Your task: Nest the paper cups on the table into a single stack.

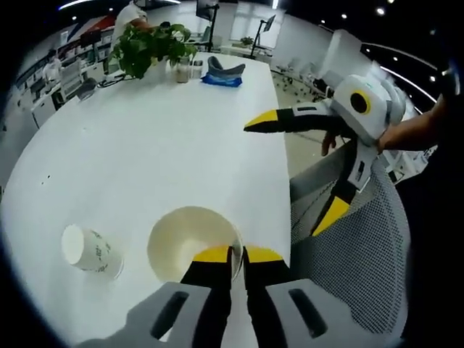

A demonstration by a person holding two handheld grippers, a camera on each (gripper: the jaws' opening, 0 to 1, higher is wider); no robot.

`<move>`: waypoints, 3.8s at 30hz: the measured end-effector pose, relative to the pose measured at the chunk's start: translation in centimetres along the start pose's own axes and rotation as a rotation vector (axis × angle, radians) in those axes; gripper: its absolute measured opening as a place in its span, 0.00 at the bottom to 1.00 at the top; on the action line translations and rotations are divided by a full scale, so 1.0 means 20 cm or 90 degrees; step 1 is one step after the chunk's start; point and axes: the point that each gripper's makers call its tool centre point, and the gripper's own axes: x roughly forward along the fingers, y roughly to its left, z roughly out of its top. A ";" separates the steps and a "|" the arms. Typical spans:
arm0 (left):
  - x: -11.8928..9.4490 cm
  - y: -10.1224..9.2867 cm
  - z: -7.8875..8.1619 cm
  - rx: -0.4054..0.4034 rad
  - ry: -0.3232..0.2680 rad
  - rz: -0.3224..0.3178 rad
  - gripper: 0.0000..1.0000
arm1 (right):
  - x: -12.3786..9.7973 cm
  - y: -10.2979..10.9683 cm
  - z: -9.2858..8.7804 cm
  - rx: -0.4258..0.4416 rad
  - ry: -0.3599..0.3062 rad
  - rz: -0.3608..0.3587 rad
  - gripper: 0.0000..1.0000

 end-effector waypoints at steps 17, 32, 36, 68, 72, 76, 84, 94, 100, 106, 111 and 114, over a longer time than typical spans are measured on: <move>-0.20 0.11 0.10 -0.051 -0.120 0.025 0.28 | 0.00 0.00 0.00 -0.001 0.000 0.003 0.97; -0.38 0.49 0.00 -0.109 -0.181 0.155 0.50 | 0.00 0.01 0.00 0.000 0.001 0.010 0.98; -0.39 0.58 0.00 -0.109 -0.205 0.181 0.56 | 0.01 0.02 -0.01 -0.001 0.005 0.014 0.98; -0.14 0.97 -0.01 -0.142 -0.237 0.246 0.62 | 0.01 0.00 -0.03 0.001 0.011 0.003 0.97; -0.09 1.00 -0.02 -0.147 -0.231 0.243 0.57 | 0.01 0.00 -0.03 0.002 0.012 0.000 0.97; -0.08 1.00 -0.02 -0.143 -0.226 0.241 0.51 | 0.01 0.00 -0.03 0.003 0.013 -0.002 0.97; -0.08 0.99 -0.04 -0.126 -0.203 0.252 0.40 | 0.01 0.00 -0.03 0.002 0.015 -0.004 0.96; -0.12 0.95 -0.04 -0.129 -0.207 0.253 0.39 | 0.00 -0.01 -0.02 0.001 0.010 -0.008 0.97; -0.21 0.88 0.00 -0.133 -0.237 0.251 0.39 | -0.01 -0.02 0.02 0.016 -0.020 -0.008 1.00; -0.34 0.78 0.06 -0.118 -0.269 0.255 0.39 | -0.02 -0.04 0.03 0.041 -0.022 0.002 1.00; -0.49 0.65 0.15 -0.119 -0.299 0.263 0.39 | -0.04 -0.06 0.12 0.063 -0.050 0.006 1.00; -0.56 0.58 0.19 -0.107 -0.319 0.264 0.39 | -0.03 -0.03 0.19 0.057 -0.062 0.020 1.00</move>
